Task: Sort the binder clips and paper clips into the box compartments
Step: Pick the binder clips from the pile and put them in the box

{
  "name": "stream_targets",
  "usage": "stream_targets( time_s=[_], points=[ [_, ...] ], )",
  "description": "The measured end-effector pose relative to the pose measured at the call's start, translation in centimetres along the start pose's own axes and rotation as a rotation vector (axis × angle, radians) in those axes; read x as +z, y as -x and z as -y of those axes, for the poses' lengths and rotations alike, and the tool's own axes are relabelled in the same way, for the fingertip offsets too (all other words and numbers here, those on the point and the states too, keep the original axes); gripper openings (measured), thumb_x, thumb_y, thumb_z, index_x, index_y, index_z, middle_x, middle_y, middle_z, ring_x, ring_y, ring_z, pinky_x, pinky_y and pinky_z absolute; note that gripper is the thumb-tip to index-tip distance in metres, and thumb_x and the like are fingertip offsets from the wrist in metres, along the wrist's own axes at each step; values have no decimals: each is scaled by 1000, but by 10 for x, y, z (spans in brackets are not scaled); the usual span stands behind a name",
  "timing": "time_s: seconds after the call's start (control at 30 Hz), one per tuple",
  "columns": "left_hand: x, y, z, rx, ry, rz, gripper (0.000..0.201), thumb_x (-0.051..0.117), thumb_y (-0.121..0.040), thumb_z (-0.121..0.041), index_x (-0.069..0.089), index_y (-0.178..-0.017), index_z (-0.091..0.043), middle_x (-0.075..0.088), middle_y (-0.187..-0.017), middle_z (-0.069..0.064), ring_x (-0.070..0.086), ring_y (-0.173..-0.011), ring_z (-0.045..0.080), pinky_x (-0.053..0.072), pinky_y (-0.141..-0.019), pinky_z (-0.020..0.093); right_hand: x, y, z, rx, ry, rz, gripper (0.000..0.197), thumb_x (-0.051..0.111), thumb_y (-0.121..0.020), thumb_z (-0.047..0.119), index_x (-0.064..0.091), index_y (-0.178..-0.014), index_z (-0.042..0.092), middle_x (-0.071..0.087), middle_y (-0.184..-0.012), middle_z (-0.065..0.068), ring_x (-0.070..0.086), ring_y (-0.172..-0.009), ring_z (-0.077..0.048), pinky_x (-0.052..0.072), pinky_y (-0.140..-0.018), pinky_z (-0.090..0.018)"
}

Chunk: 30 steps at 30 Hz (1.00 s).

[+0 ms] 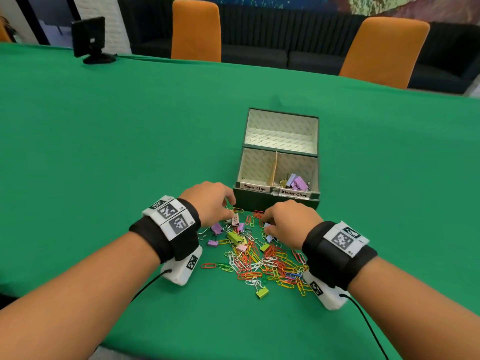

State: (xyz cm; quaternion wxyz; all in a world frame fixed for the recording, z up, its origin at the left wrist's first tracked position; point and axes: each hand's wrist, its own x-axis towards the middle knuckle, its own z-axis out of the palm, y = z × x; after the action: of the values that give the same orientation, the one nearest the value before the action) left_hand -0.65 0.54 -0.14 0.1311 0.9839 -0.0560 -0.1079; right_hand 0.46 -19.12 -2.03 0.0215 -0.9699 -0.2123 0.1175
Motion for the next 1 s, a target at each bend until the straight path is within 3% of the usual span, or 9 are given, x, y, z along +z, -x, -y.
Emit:
stream_targets(
  time_s=[0.23,0.33,0.43,0.53,0.63,0.77,0.9,1.0],
  points=[
    [4,-1,-11,95,-81,84,40,70,-82,-35,63,-121,-32,65,-120,-10,61,-104,15,51,-90,34,3,5,-2,25,-111,-21,24,59,-89,27,70,-110,27,71,-101,0,66,-88,-22,55,-80,-33],
    [7,-1,-15,123,-140,91,37,67,-84,-34,63,-121,-32,65,-119,-10,61,-95,16,52,-85,34,2,11,-4,28,-122,-25,24,58,-86,26,72,-105,26,72,-97,1,65,-83,-20,54,-76,-29],
    [11,-1,-17,146,-167,50,33,63,-85,-35,66,-117,-31,65,-116,-8,61,-101,18,52,-82,34,-2,16,-7,27,-159,-51,20,60,-82,23,73,-98,23,70,-85,3,63,-78,-17,49,-71,-25],
    [12,1,-17,148,-114,18,32,62,-82,-37,68,-112,-29,69,-109,-10,62,-97,16,53,-81,33,-4,16,-11,14,-216,-80,17,61,-81,17,72,-94,18,60,-74,5,58,-73,-16,44,-69,-23],
    [10,3,-19,170,-24,-14,26,62,-82,-37,69,-105,-32,68,-96,-11,62,-88,12,52,-76,29,-4,17,-14,-11,-282,-97,12,63,-80,14,70,-88,17,60,-73,6,57,-72,-14,47,-67,-23],
    [6,8,-28,225,161,-74,20,58,-88,-38,73,-99,-30,65,-79,-6,59,-74,11,49,-69,28,-3,21,-24,-30,-357,-149,7,66,-82,17,69,-85,23,59,-72,16,59,-71,-6,41,-61,-11],
    [-4,5,-42,273,279,-144,19,60,-89,-40,73,-95,-27,64,-72,-7,55,-65,8,43,-61,25,-9,31,-40,-12,-502,-247,11,75,-78,22,71,-86,28,70,-76,14,66,-73,0,50,-71,-14],
    [-16,-8,-58,283,319,-235,18,64,-87,-41,71,-96,-28,67,-82,-9,60,-74,7,47,-70,24,-15,37,-50,16,-593,-322,13,80,-75,21,72,-83,26,72,-77,12,66,-71,2,51,-71,-12]
  ],
)
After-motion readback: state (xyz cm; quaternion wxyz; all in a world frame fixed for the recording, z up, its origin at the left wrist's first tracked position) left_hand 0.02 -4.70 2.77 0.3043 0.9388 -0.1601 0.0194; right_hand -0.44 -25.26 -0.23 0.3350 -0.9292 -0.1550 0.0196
